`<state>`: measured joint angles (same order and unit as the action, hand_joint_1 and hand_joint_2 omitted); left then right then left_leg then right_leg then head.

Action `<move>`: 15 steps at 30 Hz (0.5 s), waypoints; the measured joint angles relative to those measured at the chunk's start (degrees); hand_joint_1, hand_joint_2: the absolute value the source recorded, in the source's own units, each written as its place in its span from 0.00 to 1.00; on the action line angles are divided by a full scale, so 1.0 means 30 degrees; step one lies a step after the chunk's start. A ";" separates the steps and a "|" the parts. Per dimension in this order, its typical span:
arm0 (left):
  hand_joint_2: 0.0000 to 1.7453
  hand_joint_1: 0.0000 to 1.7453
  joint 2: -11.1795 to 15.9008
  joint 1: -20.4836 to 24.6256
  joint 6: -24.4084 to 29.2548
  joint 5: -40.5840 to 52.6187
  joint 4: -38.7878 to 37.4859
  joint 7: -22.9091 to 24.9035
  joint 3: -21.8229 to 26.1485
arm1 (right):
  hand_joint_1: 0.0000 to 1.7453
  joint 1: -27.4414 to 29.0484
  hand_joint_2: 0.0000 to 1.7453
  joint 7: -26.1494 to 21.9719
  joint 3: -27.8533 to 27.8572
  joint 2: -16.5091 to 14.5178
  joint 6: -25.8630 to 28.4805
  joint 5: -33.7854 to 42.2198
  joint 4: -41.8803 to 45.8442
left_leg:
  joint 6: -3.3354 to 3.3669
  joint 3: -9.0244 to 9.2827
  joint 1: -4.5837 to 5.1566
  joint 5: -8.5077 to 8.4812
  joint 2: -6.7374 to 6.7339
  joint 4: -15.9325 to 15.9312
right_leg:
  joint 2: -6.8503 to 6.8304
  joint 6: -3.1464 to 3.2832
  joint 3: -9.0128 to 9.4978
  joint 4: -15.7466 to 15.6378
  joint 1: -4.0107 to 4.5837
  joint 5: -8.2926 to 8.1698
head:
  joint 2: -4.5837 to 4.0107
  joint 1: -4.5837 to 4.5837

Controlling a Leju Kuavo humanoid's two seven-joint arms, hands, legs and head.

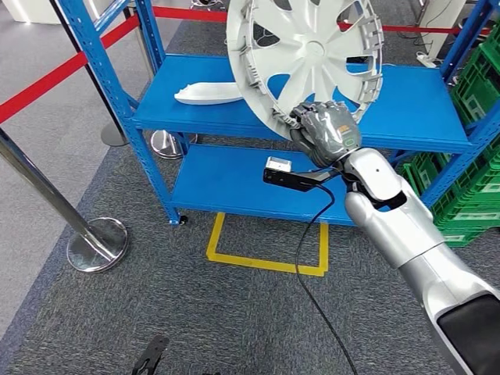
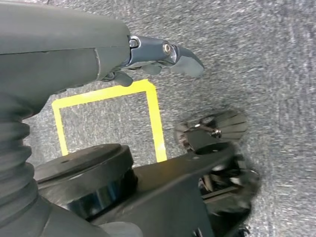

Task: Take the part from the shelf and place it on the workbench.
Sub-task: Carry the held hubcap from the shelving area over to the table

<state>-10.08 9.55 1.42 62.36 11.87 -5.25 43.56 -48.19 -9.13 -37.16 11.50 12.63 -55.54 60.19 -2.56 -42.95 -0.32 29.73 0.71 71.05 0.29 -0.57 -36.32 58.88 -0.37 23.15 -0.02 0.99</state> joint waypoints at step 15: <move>1.00 0.00 -0.0018 -0.0149 -0.0082 0.0075 0.0000 -0.0036 0.0016 | 1.00 0.0947 1.00 0.0087 0.0819 -0.0146 0.0466 0.0670 0.0158 | 0.1061 0.2917 -0.0046 -0.1732 -0.0460 -0.4482 | 0.0074 -0.1097 -0.2833 0.4408 -0.0061 0.1526 | 0.0000 0.0202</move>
<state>-10.13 9.10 1.17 62.58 11.87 -5.35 43.61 -45.35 -8.87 -34.70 11.06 14.03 -53.53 60.67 0.62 -34.20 -0.46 24.54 -0.67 57.60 0.52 -3.86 -44.82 72.11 -0.55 27.73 -0.02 1.60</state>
